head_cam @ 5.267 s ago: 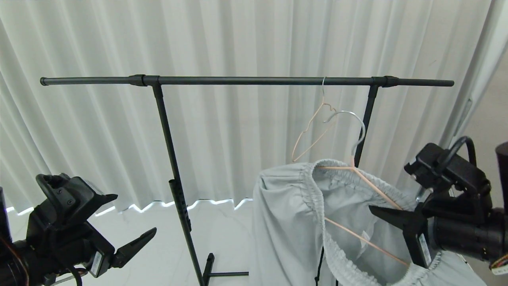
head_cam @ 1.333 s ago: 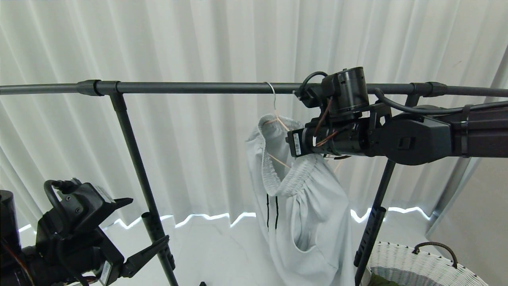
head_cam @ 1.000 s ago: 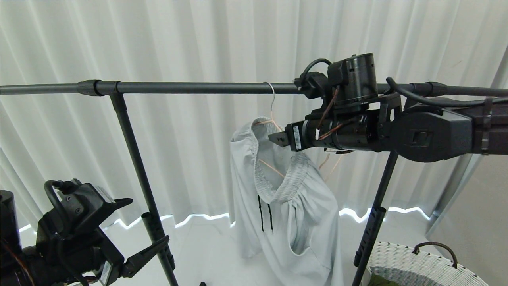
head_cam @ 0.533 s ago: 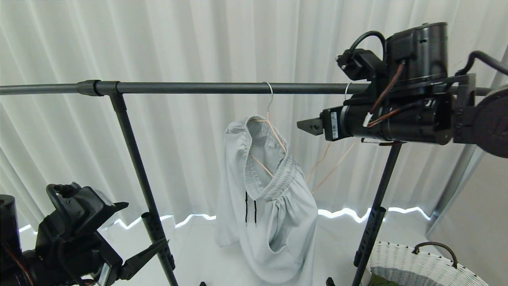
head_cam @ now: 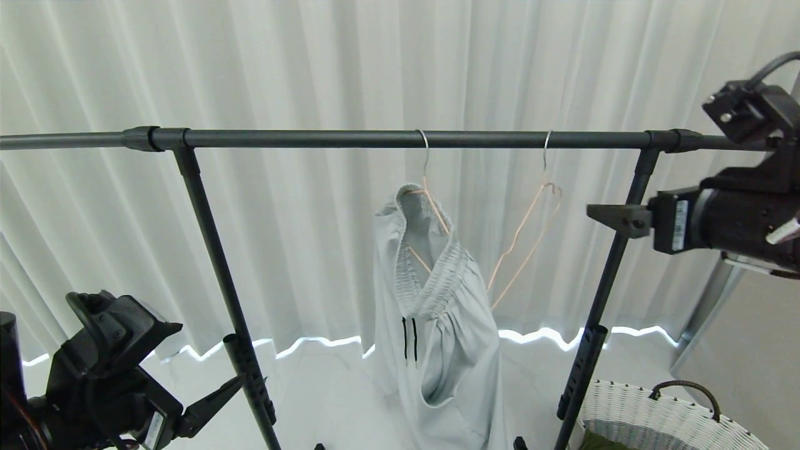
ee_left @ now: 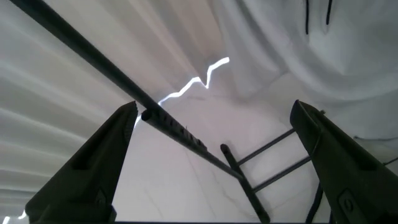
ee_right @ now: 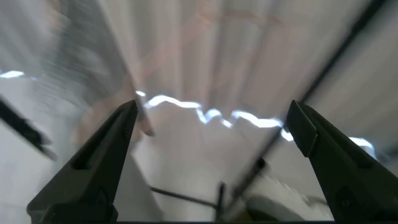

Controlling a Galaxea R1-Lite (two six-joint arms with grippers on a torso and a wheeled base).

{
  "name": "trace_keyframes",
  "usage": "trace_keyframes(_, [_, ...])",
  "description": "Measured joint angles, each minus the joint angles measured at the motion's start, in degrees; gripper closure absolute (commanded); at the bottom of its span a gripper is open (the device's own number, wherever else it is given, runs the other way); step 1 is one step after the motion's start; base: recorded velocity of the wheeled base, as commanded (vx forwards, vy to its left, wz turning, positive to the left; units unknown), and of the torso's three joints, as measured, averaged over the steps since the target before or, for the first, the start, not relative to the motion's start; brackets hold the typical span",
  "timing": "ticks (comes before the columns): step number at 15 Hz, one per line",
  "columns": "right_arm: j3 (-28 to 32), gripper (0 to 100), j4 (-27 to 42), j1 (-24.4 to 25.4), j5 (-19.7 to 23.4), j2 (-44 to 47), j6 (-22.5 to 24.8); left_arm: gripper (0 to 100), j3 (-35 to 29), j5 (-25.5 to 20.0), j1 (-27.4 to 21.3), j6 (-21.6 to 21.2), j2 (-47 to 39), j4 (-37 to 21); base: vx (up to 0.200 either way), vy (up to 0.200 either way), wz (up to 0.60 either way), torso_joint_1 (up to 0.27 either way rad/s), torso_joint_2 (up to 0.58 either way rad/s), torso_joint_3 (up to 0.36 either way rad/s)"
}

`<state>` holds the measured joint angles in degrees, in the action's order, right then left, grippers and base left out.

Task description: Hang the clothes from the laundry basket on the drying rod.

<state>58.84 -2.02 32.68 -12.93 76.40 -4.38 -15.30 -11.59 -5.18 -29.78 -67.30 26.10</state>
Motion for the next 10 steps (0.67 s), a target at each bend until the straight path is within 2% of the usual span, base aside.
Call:
trace_keyframes(2, [-6.67, 0, 3.39, -6.12, -1.45, -5.92, 2.71, 0, 0.34, 0.05, 0.55, 0.0, 0.17, 0.0, 0.0, 0.0, 0.0, 0.0, 0.0, 0.0])
trace_keyframes(6, [-16.18, 0, 15.4, -17.8, -4.11, -15.96, 6.12, 0, 1.46, 1.72, 5.05, -0.02, 0.22, -0.02, -0.2, 0.0, 0.0, 0.004, 0.01, 0.002])
trace_keyframes(9, [-22.82, 0, 15.87, -21.77, -4.46, -20.81, 8.03, 0, 2.95, 1.85, 8.81, 0.0, 0.38, 0.0, -0.2, 0.0, 0.0, -0.006, 0.0, 0.01])
trace_keyframes(10, [-25.25, 0, 15.7, -23.04, -4.47, -22.36, 10.14, 0, 3.62, 1.88, 10.13, 0.0, 0.38, 0.0, 0.0, 0.0, 0.0, 0.0, 0.0, 0.0])
